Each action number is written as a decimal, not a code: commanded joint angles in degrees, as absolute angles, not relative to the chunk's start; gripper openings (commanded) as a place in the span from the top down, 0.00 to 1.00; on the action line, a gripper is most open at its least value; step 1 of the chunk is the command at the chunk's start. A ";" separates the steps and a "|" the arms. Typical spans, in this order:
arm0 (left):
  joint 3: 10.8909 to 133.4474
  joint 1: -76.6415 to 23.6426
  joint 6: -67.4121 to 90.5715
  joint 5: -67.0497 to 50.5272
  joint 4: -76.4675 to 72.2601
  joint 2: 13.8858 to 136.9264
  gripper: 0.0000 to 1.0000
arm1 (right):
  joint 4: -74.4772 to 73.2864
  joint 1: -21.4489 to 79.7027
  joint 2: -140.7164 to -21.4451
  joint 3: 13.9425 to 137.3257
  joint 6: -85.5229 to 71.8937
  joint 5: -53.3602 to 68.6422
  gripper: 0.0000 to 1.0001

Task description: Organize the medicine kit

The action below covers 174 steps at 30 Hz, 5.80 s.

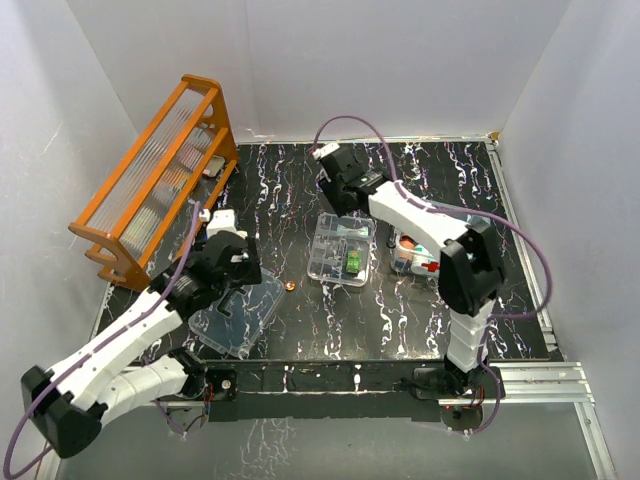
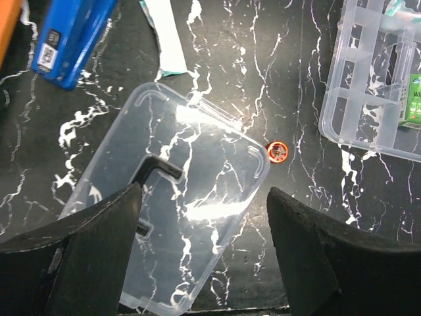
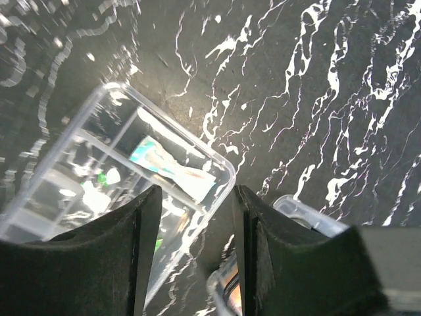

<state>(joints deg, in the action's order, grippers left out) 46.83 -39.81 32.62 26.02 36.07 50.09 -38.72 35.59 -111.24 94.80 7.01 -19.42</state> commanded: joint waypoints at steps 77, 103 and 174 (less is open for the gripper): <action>81.47 -35.20 -29.08 -25.91 9.42 105.55 0.99 | -29.29 35.38 -58.97 67.75 -26.48 -18.03 0.64; 104.56 -42.27 -57.19 -12.94 25.11 125.73 0.98 | -36.99 35.42 -49.28 68.97 -28.56 -31.53 0.61; 47.63 -30.87 12.85 -0.12 6.54 68.33 0.39 | -29.52 37.98 -103.00 79.66 -28.68 -21.56 0.87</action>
<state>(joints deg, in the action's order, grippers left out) 49.12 -31.22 14.50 0.19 10.63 73.06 -33.08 38.04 -100.33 74.35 -28.62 -15.25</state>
